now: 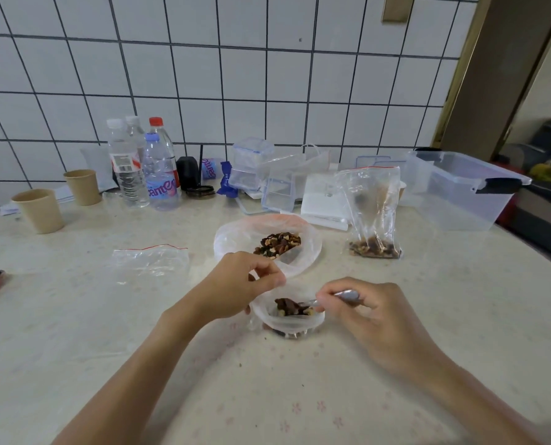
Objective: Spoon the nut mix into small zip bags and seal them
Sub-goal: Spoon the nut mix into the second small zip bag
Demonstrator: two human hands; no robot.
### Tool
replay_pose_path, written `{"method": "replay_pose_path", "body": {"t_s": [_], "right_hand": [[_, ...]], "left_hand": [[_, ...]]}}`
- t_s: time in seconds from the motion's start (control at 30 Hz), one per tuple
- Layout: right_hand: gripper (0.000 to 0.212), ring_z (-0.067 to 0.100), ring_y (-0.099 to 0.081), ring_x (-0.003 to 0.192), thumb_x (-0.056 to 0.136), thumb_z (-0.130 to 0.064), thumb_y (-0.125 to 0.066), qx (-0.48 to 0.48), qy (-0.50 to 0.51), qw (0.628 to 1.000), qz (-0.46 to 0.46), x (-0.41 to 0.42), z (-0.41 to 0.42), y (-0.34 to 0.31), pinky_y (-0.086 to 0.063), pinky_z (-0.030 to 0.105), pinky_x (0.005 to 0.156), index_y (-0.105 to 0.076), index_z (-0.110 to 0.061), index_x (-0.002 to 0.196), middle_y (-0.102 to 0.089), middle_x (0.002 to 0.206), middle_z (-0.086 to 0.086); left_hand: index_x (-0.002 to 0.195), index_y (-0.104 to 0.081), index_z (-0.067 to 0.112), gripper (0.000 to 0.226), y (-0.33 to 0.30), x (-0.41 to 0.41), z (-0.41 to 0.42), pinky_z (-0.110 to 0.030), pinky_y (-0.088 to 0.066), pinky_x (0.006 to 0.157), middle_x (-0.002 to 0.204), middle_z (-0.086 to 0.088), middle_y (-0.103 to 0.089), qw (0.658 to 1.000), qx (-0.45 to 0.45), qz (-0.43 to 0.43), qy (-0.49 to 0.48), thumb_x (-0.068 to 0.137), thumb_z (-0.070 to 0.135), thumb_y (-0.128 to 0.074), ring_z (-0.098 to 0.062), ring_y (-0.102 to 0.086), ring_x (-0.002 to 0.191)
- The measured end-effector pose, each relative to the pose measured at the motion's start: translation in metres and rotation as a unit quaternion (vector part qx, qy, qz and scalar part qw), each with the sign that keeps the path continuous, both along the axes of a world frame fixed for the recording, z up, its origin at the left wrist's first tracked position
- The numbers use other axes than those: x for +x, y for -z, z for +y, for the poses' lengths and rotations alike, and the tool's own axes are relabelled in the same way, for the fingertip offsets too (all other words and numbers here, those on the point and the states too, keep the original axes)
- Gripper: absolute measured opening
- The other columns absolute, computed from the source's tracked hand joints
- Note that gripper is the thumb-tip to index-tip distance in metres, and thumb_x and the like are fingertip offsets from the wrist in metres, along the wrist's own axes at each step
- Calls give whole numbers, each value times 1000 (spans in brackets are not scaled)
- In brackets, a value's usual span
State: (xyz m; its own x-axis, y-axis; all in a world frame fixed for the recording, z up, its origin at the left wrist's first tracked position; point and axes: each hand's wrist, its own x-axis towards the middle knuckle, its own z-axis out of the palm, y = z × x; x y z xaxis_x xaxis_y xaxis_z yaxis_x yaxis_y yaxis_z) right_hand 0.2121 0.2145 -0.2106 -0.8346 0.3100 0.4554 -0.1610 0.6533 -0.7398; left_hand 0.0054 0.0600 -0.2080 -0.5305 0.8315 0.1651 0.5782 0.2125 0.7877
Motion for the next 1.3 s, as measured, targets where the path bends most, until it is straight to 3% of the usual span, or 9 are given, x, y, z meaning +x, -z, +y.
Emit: {"method": "replay_pose_path", "body": {"t_s": [0.1,0.2,0.37,0.6,0.8,0.93,1.03,1.13,1.3], "right_hand": [[14,6,-70,92,103,-30,-62,242,-56,966,66,2,2,1,-55,30,78,-73,-21,104,-73,99,-15],[16,12,-70,96,104,-22,-62,325,-61,937,113,3,7,2,-56,32,78,-73,-11,108,-73,103,-5],[13,9,-74,90,101,-35,-61,51,5,996,79,1,10,1,-54,20,81,-72,-29,97,-78,96,-13],[17,32,-79,85,103,-19,-62,-283,51,952,107,-33,23,-9,-62,30,64,-71,-6,95,-79,84,16],[26,28,-79,80,105,-25,-60,-302,82,945,97,-74,33,-18,-63,30,65,-66,-2,95,-79,82,13],[30,28,-79,79,104,-28,-60,-319,81,941,76,-104,32,-15,-65,33,68,-67,0,95,-79,80,14],[30,27,-79,80,104,-28,-60,-317,78,943,59,-121,27,-6,-65,31,72,-68,-1,97,-79,80,12],[34,24,-79,79,103,-32,-62,-287,83,953,43,-129,25,5,-64,41,83,-68,1,96,-79,78,11],[42,17,-78,74,103,-43,-59,-215,89,973,-8,-124,24,12,-60,43,88,-67,-2,93,-79,71,4]], "left_hand": [[91,-77,35,12,-4,0,-2,-20,-46,48,92,15,-72,999,31,0,26,97,39,-69,-10,-55,55],[93,-76,38,10,-6,-2,-2,-19,-48,48,94,15,-71,999,39,14,28,97,42,-68,-19,-62,64],[96,-77,40,11,1,-10,-3,-13,-50,61,91,26,-69,994,6,111,-10,97,43,-66,-6,-63,77],[92,-74,42,29,-3,-13,-7,-32,-59,64,80,17,-72,987,15,144,-67,92,64,-55,-6,-66,61],[79,-60,34,31,-6,-23,-6,-25,-46,55,67,11,-61,937,121,154,-288,85,63,-67,-8,-56,58],[94,-50,26,53,2,-33,-10,-28,-40,57,83,8,-57,899,80,137,-409,79,73,-69,-9,-54,73],[107,-50,21,72,9,-40,-13,-35,-47,74,101,8,-57,913,-16,84,-400,78,86,-55,-18,-58,91],[88,-63,16,73,12,-37,-7,-36,-50,73,84,5,-66,934,-99,40,-341,80,88,-49,-17,-63,81],[95,-71,21,30,10,-30,-1,-40,-61,79,82,3,-76,956,-58,-56,-282,82,46,-82,-17,-72,79]]}}
